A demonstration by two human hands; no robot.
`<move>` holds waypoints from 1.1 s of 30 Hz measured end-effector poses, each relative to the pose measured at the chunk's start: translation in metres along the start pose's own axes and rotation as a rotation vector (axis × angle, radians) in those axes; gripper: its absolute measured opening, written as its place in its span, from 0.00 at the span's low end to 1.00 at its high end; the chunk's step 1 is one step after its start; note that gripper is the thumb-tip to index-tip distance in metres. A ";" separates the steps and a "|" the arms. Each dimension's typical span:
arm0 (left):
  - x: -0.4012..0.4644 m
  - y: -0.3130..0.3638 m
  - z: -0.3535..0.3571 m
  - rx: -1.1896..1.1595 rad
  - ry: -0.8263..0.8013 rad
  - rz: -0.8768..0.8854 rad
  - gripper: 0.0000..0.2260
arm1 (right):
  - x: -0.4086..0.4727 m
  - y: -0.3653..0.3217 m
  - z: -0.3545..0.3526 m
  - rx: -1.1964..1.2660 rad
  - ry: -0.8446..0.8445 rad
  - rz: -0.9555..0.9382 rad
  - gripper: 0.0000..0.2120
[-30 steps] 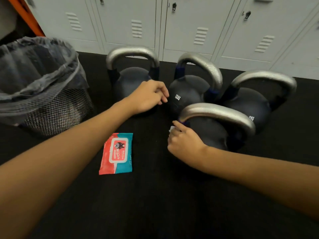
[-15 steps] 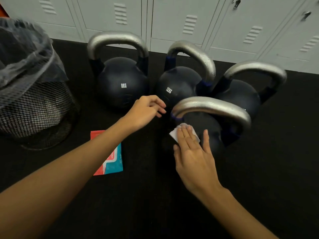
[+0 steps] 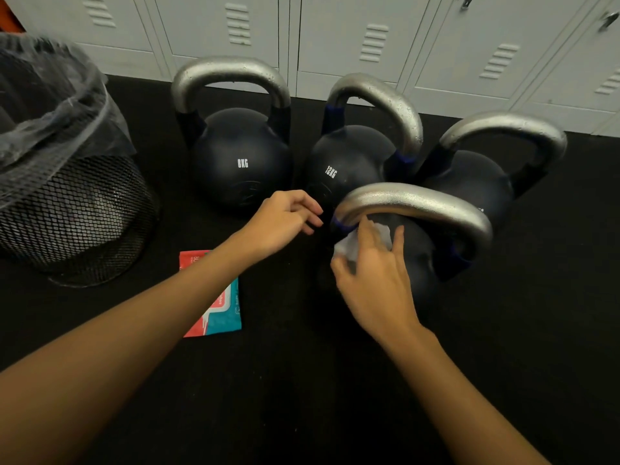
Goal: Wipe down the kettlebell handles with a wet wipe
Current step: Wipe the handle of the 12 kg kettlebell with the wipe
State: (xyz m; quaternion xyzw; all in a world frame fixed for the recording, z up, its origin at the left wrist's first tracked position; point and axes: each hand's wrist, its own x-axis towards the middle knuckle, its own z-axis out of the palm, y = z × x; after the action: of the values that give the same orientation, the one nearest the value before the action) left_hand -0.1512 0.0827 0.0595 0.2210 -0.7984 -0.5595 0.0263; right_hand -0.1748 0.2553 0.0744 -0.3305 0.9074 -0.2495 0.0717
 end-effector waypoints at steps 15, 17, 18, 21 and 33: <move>-0.006 0.007 0.004 0.020 -0.026 0.008 0.14 | 0.000 0.001 0.003 0.256 0.033 0.176 0.25; -0.007 0.008 0.005 0.019 -0.022 0.010 0.14 | -0.002 -0.004 0.002 0.379 0.093 0.223 0.25; -0.008 0.009 0.004 0.018 -0.023 0.009 0.14 | -0.004 -0.007 0.000 0.444 0.103 0.251 0.24; -0.008 0.008 0.003 0.004 -0.020 0.009 0.13 | -0.011 -0.012 -0.007 0.664 0.112 0.315 0.23; -0.016 0.021 0.007 -0.015 0.022 0.074 0.15 | -0.001 -0.019 -0.020 1.409 0.260 0.497 0.15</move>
State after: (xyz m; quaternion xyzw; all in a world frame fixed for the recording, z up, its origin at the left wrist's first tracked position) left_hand -0.1458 0.1009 0.0789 0.1971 -0.8016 -0.5615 0.0573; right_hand -0.1693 0.2513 0.1017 0.0396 0.5821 -0.7839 0.2125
